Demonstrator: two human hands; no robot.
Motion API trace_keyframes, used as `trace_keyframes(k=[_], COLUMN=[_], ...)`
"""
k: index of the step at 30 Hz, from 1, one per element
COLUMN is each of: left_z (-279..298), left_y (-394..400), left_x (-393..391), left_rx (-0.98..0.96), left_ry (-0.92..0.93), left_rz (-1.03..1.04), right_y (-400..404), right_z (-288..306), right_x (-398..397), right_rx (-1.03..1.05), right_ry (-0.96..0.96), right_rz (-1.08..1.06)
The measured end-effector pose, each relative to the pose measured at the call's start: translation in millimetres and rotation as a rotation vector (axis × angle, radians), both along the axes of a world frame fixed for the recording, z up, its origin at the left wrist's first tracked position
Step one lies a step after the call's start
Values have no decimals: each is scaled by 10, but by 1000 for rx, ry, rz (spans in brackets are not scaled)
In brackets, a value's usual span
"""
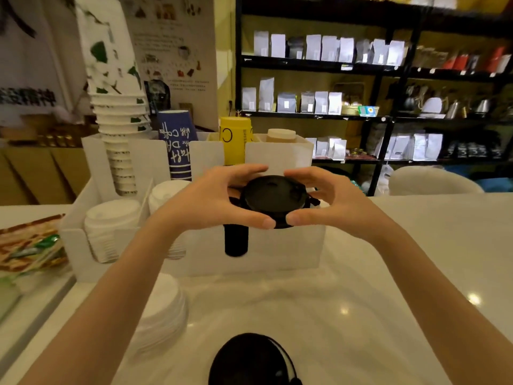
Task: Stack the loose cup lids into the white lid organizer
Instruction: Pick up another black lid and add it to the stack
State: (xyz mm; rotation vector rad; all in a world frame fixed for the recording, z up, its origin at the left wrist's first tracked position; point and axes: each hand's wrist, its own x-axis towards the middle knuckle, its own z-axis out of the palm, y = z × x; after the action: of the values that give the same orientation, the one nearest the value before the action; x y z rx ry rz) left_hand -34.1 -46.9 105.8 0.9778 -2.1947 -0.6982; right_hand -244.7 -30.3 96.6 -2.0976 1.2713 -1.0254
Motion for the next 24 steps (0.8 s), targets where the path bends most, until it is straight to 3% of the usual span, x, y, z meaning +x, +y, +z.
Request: trace_keyframes(k=[9, 16, 24], left_z=[97, 23, -70], left_y=[-329, -510, -566], left_x=[192, 225, 221], left_rx=[-115, -230, -288], left_ry=[227, 191, 34], left_rz=[174, 342, 404], right_y=[-469, -688, -764], right_z=[69, -82, -185], right_x=[343, 481, 527], right_rx=[-168, -189, -67], right_ry=[-314, -330, -295], right_rz=[-21, -61, -42])
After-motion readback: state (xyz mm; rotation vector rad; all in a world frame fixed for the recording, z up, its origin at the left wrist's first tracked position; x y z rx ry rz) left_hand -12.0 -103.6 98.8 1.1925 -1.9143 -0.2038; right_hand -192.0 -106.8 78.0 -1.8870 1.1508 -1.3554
